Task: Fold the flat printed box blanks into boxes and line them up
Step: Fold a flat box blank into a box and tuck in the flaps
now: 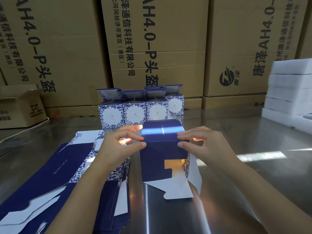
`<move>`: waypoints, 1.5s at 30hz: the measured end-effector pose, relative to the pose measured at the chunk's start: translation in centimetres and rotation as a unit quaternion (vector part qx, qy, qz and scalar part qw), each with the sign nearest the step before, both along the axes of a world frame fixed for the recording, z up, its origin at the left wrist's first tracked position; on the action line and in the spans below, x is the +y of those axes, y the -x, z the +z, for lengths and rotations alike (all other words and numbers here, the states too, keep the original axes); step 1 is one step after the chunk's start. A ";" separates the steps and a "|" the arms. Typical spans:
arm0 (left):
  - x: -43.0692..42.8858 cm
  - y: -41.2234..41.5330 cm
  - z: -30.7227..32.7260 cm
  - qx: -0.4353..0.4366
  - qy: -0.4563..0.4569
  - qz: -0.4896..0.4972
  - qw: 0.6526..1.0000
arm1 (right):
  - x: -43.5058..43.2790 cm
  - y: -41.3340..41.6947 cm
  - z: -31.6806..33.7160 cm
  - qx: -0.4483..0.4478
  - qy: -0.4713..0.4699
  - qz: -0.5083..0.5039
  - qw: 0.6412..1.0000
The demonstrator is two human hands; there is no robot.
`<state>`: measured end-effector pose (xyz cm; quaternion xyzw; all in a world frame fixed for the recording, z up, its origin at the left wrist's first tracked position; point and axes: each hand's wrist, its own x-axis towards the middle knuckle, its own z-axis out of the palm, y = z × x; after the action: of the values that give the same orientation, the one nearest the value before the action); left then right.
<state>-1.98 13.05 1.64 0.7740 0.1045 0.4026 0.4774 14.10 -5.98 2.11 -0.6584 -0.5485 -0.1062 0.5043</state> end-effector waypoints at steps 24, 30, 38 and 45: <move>-4.0 -1.1 0.8 0.045 -0.155 0.000 0.987 | -0.1 1.5 0.1 -0.077 -0.009 -0.029 0.997; -4.9 -1.5 0.5 0.025 -0.110 -0.035 0.993 | -0.1 1.8 0.1 -0.050 0.003 -0.002 0.999; -5.1 -1.6 0.6 0.034 -0.092 -0.034 0.995 | -0.3 2.0 0.5 -0.021 0.010 0.005 1.000; -5.3 -1.8 0.7 0.032 -0.092 -0.027 0.995 | -0.3 2.1 0.6 -0.039 0.031 -0.003 0.999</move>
<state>-0.16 7.78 2.34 0.8297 0.0616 0.3725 0.4111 11.99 -6.27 2.68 -0.6706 -0.5689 -0.1161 0.4618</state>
